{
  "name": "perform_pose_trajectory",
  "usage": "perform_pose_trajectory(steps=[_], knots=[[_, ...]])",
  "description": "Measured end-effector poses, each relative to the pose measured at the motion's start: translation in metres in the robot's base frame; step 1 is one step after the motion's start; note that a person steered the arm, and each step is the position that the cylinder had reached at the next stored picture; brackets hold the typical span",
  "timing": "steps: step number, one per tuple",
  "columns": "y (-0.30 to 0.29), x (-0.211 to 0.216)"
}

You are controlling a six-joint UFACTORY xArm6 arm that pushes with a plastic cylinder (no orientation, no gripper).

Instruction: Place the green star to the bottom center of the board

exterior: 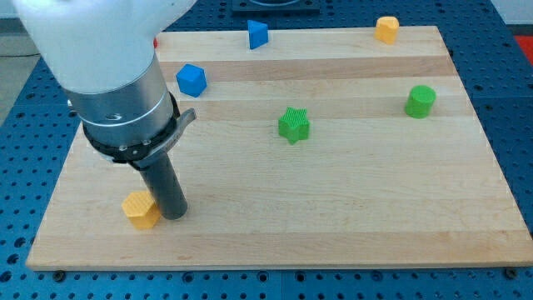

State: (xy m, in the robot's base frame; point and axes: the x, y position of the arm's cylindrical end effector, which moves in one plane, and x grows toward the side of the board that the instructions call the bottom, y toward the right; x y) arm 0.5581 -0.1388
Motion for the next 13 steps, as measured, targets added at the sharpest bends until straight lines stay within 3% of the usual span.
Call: perform_pose_trajectory(steps=[6, 8, 11, 13], knots=[[-0.086, 0.02], [-0.025, 0.016], [0.03, -0.115], [0.091, -0.153]])
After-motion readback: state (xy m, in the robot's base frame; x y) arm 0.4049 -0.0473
